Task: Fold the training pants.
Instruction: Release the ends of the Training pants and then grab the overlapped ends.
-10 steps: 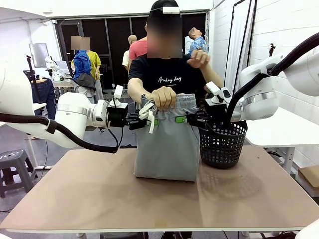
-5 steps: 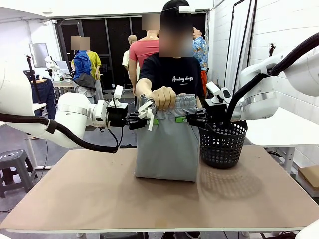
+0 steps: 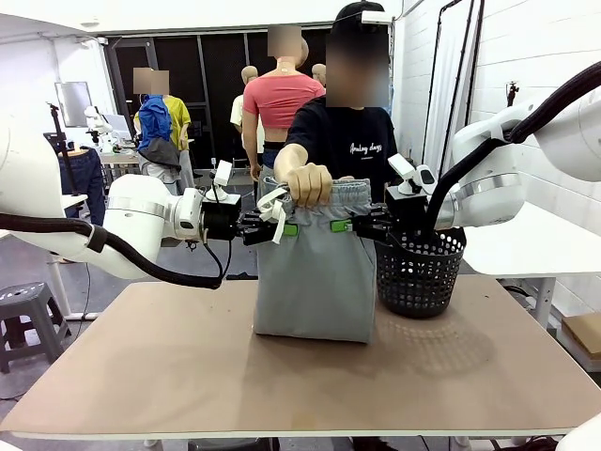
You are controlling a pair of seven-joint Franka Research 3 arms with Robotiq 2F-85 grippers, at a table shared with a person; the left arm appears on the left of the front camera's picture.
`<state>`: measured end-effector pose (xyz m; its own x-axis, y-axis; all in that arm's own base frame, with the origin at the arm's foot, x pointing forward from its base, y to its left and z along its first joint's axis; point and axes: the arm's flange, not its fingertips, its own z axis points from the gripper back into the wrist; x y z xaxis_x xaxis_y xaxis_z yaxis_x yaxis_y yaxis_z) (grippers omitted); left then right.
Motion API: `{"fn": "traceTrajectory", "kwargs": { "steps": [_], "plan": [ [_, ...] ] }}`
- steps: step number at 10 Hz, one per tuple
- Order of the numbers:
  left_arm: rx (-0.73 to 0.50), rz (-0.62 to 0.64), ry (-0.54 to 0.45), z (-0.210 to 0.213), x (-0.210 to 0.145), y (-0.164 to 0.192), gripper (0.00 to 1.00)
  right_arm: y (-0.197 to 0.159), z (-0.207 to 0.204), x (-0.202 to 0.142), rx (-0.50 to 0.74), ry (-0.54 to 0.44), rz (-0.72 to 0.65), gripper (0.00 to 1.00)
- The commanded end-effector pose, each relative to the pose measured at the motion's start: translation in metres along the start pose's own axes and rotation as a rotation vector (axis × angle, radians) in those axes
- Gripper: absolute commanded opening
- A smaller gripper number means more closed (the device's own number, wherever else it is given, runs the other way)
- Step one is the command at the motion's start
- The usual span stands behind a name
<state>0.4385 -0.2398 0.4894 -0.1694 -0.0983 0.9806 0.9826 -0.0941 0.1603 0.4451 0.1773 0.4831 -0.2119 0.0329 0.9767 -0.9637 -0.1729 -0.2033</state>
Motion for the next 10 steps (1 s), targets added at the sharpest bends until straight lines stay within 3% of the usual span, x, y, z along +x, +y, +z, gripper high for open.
{"fn": "traceTrajectory", "kwargs": {
  "steps": [1,10],
  "plan": [
    [0.002,-0.007,-0.002,0.0006,0.0029,0.0003,0.00,0.0022,-0.0002,0.0003,0.005,-0.008,0.010,0.00],
    [0.002,-0.007,-0.002,0.0006,0.0029,0.0003,0.00,0.0022,-0.0002,0.0003,0.005,-0.008,0.010,0.00]
  ]
}}
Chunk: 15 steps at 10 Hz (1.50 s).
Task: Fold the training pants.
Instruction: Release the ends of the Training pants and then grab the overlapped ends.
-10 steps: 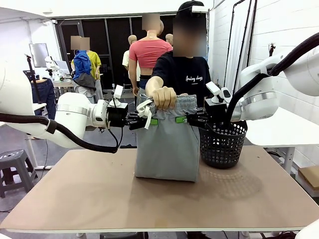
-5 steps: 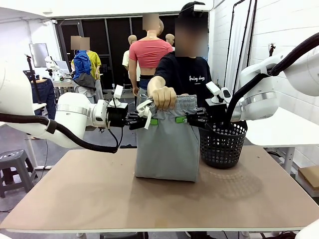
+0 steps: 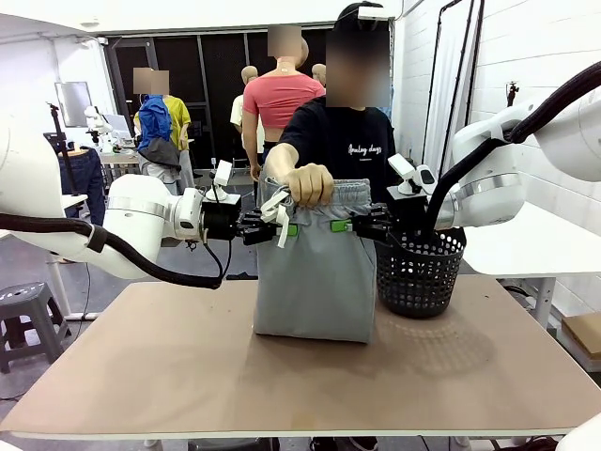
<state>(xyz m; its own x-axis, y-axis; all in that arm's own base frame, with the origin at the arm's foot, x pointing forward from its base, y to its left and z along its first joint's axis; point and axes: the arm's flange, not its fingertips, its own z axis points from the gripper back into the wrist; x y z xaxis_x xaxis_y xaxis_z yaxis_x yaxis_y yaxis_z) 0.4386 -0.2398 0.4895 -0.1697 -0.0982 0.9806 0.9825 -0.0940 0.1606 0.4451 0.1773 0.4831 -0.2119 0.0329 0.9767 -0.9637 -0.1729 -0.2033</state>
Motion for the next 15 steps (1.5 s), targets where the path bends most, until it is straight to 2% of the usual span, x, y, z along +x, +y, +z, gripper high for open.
{"fn": "traceTrajectory", "kwargs": {
  "steps": [1,2,3,7,8,15],
  "plan": [
    [0.002,-0.006,-0.002,0.001,0.003,0.000,0.00,0.002,0.000,0.000,0.005,-0.008,0.009,0.00],
    [0.000,0.000,0.000,0.000,0.000,0.000,0.00,0.000,0.000,0.000,0.000,0.000,0.000,0.00],
    [0.005,0.005,-0.008,0.002,0.000,0.000,0.03,0.001,-0.001,0.000,0.013,-0.007,-0.018,0.17],
    [0.013,0.016,-0.027,0.001,0.001,0.004,0.82,-0.003,0.001,-0.002,0.010,-0.017,-0.049,0.95],
    [0.011,0.019,-0.028,0.000,0.001,0.005,1.00,-0.005,0.002,-0.001,0.008,-0.019,-0.057,1.00],
    [-0.020,0.022,-0.038,0.004,0.002,0.004,1.00,-0.012,0.002,0.004,0.019,-0.039,-0.080,1.00]
  ]
}}
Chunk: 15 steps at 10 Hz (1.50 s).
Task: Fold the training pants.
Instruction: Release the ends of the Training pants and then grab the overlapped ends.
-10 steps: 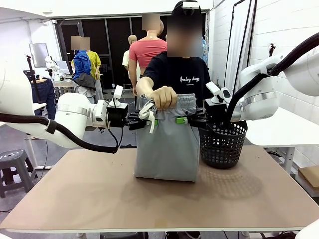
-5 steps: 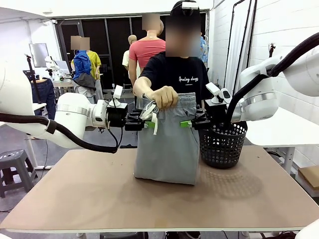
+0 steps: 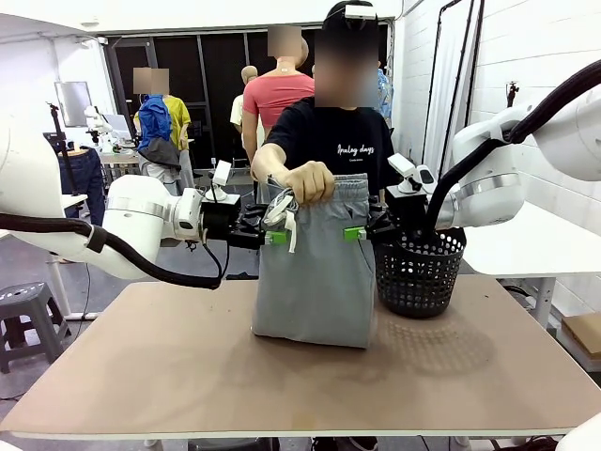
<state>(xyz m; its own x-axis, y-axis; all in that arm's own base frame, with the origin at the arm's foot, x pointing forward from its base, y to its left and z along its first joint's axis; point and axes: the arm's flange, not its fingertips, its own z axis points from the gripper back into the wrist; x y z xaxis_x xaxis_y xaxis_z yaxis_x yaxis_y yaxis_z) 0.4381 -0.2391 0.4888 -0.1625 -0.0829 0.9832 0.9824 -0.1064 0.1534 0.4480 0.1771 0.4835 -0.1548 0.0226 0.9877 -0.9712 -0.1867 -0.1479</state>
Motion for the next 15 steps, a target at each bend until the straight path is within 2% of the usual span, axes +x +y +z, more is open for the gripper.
{"fn": "traceTrajectory", "kwargs": {
  "steps": [1,5,9,12,15],
  "plan": [
    [-0.004,0.014,-0.021,0.004,0.003,0.004,1.00,-0.008,0.000,0.004,-0.007,-0.005,-0.024,1.00],
    [-0.012,0.007,-0.007,0.014,0.007,-0.004,1.00,0.000,0.001,0.006,-0.025,0.014,-0.027,1.00],
    [0.076,0.031,0.010,0.031,0.000,-0.011,1.00,0.009,0.011,0.006,-0.079,0.039,-0.039,1.00],
    [0.215,-0.008,0.020,0.034,0.000,-0.012,1.00,0.013,0.018,0.004,-0.141,0.056,-0.031,1.00],
    [0.252,-0.028,0.007,0.032,-0.002,-0.012,1.00,0.011,0.022,0.003,-0.217,0.060,-0.010,1.00]
  ]
}}
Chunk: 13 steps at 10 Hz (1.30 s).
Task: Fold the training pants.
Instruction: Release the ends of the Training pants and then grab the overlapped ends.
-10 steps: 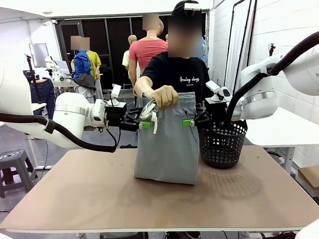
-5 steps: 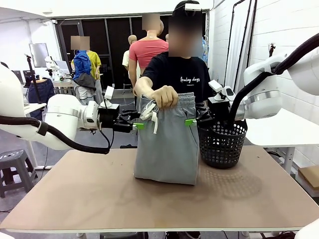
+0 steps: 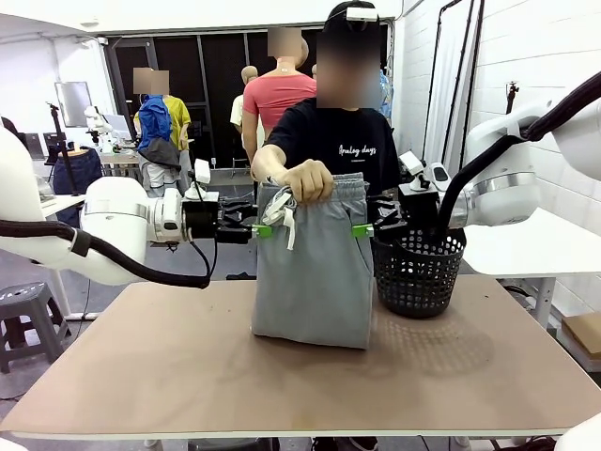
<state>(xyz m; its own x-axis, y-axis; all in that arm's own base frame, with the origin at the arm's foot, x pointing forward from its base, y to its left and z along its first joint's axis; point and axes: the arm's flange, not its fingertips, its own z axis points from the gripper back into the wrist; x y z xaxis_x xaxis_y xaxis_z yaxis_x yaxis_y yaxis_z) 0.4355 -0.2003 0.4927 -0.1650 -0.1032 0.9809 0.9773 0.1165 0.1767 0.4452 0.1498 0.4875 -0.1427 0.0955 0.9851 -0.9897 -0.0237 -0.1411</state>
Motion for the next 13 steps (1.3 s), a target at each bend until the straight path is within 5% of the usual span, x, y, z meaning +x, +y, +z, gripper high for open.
{"fn": "traceTrajectory", "kwargs": {
  "steps": [1,9,13],
  "plan": [
    [0.047,-0.030,-0.013,-0.0044,-0.0033,-0.0089,1.00,0.0041,-0.0029,-0.0023,-0.077,-0.007,-0.001,1.00],
    [0.115,-0.055,0.011,-0.0008,-0.0027,-0.0105,1.00,0.0031,0.0000,-0.0042,-0.167,0.022,-0.004,1.00],
    [-0.056,-0.030,-0.053,-0.0033,-0.0032,-0.0087,1.00,0.0067,-0.0047,-0.0057,-0.050,-0.057,-0.036,1.00]
  ]
}}
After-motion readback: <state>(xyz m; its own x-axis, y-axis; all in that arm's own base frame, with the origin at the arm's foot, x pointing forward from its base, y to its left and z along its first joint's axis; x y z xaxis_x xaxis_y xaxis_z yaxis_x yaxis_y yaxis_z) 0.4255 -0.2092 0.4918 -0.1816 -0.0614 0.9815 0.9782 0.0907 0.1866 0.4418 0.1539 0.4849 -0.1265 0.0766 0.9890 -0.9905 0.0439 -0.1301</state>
